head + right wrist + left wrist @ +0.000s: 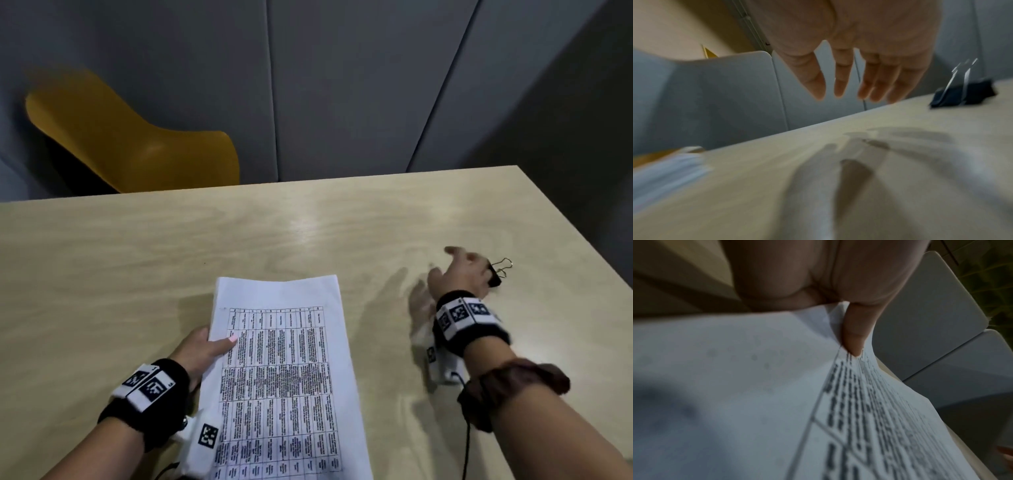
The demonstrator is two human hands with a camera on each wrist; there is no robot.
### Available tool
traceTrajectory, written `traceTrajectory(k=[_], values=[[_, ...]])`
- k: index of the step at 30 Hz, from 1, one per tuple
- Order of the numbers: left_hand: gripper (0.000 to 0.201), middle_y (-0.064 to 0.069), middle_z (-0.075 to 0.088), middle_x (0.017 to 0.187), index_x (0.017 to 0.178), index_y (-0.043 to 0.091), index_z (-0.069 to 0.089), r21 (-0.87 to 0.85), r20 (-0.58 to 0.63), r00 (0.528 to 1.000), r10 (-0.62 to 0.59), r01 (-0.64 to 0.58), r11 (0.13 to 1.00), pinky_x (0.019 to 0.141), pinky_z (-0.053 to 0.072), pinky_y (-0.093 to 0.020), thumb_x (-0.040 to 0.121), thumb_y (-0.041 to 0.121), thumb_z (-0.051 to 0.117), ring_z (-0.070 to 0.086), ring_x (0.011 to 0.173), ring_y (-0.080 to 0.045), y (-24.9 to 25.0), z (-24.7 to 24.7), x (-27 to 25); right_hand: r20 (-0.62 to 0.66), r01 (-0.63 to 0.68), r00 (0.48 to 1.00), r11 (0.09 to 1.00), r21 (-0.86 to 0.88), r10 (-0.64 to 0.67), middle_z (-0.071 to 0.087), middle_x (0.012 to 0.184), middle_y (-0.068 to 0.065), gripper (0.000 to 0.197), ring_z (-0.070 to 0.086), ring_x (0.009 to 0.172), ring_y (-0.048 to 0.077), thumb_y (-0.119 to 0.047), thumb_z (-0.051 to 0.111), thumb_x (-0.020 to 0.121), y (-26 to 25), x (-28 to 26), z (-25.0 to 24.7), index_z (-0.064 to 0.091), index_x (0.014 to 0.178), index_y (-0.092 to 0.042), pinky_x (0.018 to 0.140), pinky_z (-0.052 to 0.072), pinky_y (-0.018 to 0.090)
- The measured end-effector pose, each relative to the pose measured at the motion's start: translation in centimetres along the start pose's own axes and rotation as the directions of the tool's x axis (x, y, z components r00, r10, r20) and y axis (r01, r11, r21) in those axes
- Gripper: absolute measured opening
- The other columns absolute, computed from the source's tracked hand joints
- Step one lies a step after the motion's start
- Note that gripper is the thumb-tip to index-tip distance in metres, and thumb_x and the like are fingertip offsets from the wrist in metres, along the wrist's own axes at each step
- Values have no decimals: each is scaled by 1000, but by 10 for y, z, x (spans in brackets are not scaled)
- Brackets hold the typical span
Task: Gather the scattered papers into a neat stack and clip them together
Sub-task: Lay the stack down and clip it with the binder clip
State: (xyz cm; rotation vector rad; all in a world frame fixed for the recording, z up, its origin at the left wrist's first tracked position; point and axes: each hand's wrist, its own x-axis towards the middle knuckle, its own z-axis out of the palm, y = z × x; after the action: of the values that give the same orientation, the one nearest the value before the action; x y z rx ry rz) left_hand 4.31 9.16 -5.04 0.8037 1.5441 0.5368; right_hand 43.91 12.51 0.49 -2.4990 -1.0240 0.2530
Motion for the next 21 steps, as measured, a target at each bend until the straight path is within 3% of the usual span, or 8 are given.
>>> traceTrajectory(k=[2, 4, 5, 9, 12, 16, 19, 21], values=[[38, -18, 64, 118, 121, 0, 53, -10, -4, 1000, -12, 12, 1000, 103, 39, -55, 85, 9, 62, 60, 108, -35, -1, 0, 2, -49, -79, 996, 994, -80, 76, 18, 150, 19, 47, 14, 139, 37, -15, 54, 85, 12, 26, -7, 43, 130, -18, 114, 14, 49], [38, -22, 63, 118, 123, -4, 52, -54, -10, 1000, -5, 4, 999, 104, 36, -58, 86, 4, 59, 59, 110, -37, -3, 1, 3, -6, -173, 985, 978, -119, 173, 7, 154, 19, 50, 3, 142, 38, -14, 51, 86, 27, 47, -9, 36, 134, -14, 115, 7, 50], [37, -23, 62, 118, 122, -5, 52, -61, -16, 1000, -4, 3, 998, 105, 35, -58, 86, 2, 58, 58, 111, -38, -3, 1, 2, 13, -196, 980, 971, -137, 199, 9, 154, 20, 50, 5, 142, 39, -14, 50, 87, 33, 53, -10, 34, 134, -11, 115, 9, 51], [35, -22, 63, 115, 118, -4, 54, -83, -12, 1000, 17, -18, 996, 105, 35, -56, 84, 2, 59, 58, 110, -37, -2, 3, 0, 15, -138, 990, 985, -102, 140, 41, 134, 26, 38, 42, 121, 44, -11, 46, 90, 50, 61, -12, 43, 126, 1, 102, 31, 49], [41, -21, 63, 118, 120, -3, 55, -88, -6, 1000, 30, -30, 996, 105, 35, -57, 81, 7, 63, 59, 110, -36, -5, 2, 1, 29, -78, 997, 996, 38, 77, 58, 119, 26, 30, 54, 111, 41, -8, 49, 89, 45, 46, -14, 60, 117, -4, 93, 44, 41], [34, -20, 65, 116, 118, -2, 56, -90, -27, 999, 42, -44, 995, 104, 37, -56, 85, 6, 61, 60, 108, -35, -9, 2, 2, 135, -155, 983, 958, 241, 125, 71, 100, 18, 17, 62, 99, 34, -18, 61, 84, 25, 1, -6, 72, 96, -12, 88, 49, 34], [32, -19, 66, 114, 116, 0, 58, -100, -34, 998, 53, -56, 993, 103, 39, -56, 85, 7, 62, 61, 106, -34, -14, 1, -3, 223, -18, 974, 968, 251, -40, 73, 89, 15, 21, 64, 89, 29, -28, 64, 83, 0, -41, -1, 74, 88, -10, 76, 49, 29], [31, -18, 65, 115, 116, 0, 58, -103, -43, 997, 58, -63, 993, 103, 39, -53, 85, 6, 61, 61, 106, -33, -14, 2, -7, 285, 144, 932, 950, 277, -225, 71, 79, 11, 16, 61, 76, 22, -27, 65, 83, -17, -69, 1, 73, 79, -13, 65, 40, 22]])
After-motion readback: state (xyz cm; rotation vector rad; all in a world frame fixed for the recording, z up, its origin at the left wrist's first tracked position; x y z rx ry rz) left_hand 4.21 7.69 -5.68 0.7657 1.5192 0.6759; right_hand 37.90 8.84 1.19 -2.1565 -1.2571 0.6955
